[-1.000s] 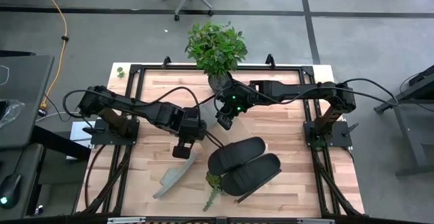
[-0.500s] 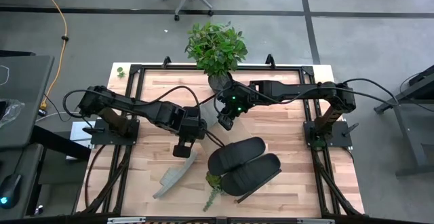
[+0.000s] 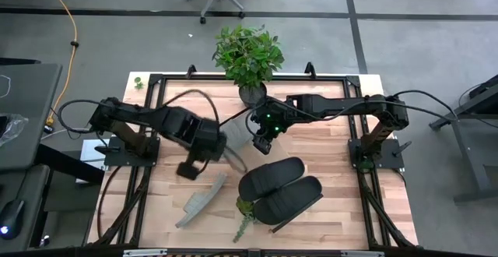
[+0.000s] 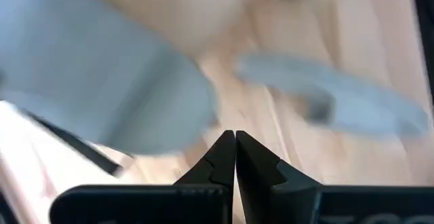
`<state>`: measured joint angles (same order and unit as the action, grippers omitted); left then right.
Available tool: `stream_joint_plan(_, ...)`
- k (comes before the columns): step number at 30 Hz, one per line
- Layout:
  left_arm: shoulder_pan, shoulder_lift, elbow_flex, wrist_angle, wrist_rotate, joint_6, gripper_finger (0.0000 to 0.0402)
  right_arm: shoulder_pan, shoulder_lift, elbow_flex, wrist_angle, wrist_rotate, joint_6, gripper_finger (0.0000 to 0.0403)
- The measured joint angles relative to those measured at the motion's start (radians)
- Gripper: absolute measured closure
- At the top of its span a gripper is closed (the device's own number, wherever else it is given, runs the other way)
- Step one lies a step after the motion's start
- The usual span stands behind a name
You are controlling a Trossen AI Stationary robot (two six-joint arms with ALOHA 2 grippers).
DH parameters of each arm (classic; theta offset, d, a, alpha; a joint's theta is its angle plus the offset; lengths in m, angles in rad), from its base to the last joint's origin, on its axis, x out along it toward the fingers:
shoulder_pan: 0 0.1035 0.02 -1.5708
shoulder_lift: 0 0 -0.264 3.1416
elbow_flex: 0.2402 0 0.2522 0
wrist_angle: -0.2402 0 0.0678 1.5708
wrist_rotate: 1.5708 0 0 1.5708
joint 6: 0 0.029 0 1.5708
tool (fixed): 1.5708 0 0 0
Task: Pick and place slides into the shelf
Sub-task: Put the gray slide on the shelf
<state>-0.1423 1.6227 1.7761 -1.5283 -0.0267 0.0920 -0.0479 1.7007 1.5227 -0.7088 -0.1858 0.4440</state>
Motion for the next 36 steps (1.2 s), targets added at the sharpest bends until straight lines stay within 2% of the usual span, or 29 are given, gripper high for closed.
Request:
stream_joint_plan(2,-0.029,-0.009,-0.009,-0.047,0.036,0.021,0.0399,0.011,-0.007,0.0,-0.023,-0.006,-0.006,0.0341)
stream_joint_plan(7,-0.093,-0.032,-0.088,-0.043,0.138,0.035,0.0399,0.033,-0.035,0.0,-0.069,0.01,-0.019,0.0341)
stream_joint_plan(12,-0.139,-0.098,-0.203,-0.043,0.14,-0.01,0.0399,0.038,-0.057,0.0,-0.096,0.021,-0.026,0.0341)
stream_joint_plan(17,-0.147,-0.26,-0.373,-0.011,0.146,-0.118,0.0399,0.037,-0.063,0.0,-0.099,0.03,-0.034,0.0341)
stream_joint_plan(19,-0.146,-0.351,-0.44,0.06,0.146,-0.172,0.0399,0.038,-0.063,0.0,-0.101,0.033,-0.034,0.0341)
stream_joint_plan(21,-0.146,-0.453,-0.508,0.206,0.13,-0.215,0.0399,0.038,-0.063,0.0,-0.102,0.037,-0.03,0.0341)
stream_joint_plan(24,-0.146,-0.585,-0.612,0.442,0.123,-0.22,0.0399,0.038,-0.064,0.0,-0.112,0.038,-0.004,0.0341)
stream_joint_plan(26,-0.146,-0.658,-0.68,0.528,0.122,-0.2,0.0399,0.038,-0.069,0.0,-0.119,0.045,0.012,0.0341)
stream_joint_plan(30,-0.146,-0.764,-0.81,0.56,0.118,-0.154,0.0399,0.044,-0.094,0.0,-0.123,0.089,0.067,0.0341)
stream_joint_plan(36,-0.146,-0.891,-1.027,0.612,0.165,-0.085,0.0399,0.045,-0.138,0.001,-0.109,0.146,0.226,0.0341)
